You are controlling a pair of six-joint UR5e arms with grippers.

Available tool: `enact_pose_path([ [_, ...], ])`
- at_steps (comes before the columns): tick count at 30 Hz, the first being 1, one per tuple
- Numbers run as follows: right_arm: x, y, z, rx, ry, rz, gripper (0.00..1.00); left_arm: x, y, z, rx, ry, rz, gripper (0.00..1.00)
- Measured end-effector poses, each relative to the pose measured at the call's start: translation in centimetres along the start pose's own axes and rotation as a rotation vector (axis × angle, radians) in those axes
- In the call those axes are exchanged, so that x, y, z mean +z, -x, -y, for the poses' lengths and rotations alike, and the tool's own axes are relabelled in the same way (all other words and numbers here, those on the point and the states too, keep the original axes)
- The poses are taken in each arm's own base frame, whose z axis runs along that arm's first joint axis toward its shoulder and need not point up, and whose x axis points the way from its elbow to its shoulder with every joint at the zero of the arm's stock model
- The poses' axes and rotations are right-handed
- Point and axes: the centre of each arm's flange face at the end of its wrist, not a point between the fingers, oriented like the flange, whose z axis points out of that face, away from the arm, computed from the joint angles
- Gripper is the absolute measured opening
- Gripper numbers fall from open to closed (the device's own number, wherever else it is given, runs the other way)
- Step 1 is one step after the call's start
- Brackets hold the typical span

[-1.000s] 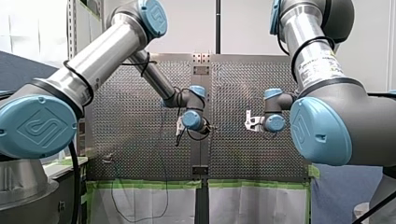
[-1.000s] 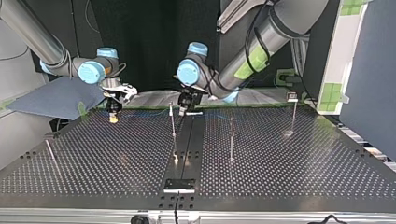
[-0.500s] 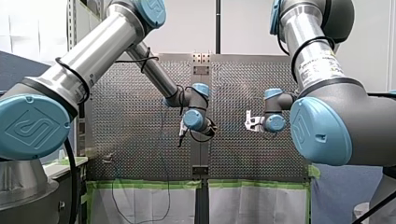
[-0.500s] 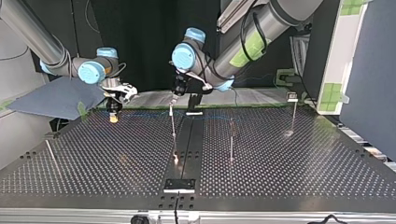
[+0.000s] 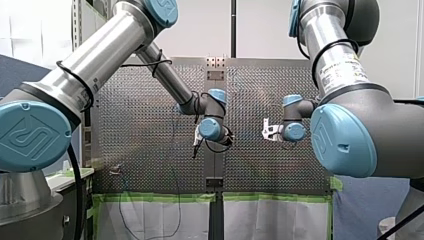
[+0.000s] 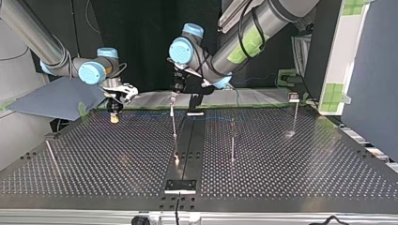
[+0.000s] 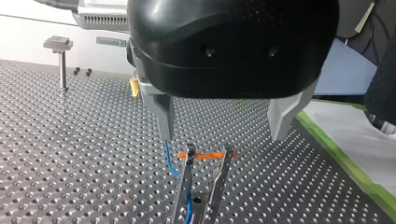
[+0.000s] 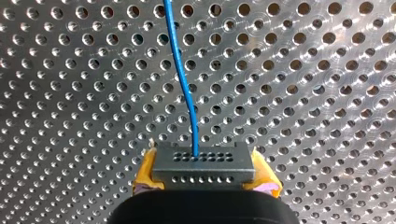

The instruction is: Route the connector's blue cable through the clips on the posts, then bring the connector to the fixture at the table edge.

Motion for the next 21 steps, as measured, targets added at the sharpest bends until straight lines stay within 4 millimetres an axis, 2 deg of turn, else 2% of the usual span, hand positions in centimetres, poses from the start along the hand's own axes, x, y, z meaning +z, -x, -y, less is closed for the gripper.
enact_pose_path([
  [21,-0.06,0.09,0.26,0.002,-0.018,0.005,0.0,-0.08,-0.02,0.05,-0.007,0.005,-0.001,1.0],
])
